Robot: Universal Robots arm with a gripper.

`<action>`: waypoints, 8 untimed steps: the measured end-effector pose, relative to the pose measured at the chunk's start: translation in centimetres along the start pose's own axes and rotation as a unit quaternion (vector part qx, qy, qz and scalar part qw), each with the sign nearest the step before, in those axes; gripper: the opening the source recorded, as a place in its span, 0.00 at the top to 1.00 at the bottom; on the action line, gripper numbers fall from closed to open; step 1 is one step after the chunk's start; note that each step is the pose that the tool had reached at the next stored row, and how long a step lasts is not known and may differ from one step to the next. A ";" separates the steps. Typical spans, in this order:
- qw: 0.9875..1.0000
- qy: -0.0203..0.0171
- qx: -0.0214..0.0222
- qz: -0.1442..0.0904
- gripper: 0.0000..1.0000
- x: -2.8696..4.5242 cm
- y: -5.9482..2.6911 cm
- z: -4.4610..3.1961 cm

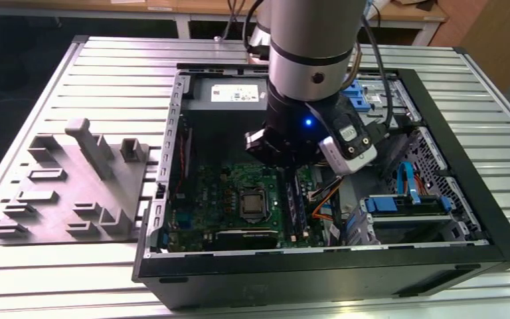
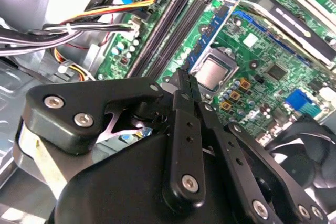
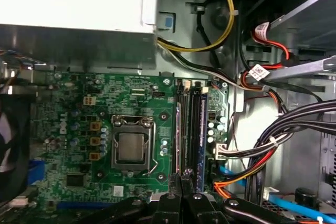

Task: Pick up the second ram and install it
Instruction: 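Insert the second ram into the second slot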

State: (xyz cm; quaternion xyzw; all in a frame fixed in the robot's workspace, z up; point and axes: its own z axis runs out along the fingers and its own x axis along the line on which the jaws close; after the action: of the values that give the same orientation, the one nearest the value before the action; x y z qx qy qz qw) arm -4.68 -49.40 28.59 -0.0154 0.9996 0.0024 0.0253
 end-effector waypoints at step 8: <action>1.000 0.000 -0.001 0.002 0.89 -0.44 0.06 1.08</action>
State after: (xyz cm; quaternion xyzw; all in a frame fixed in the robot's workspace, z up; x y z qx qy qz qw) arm -4.18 -49.32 27.53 -0.0137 0.9996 0.0031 0.0253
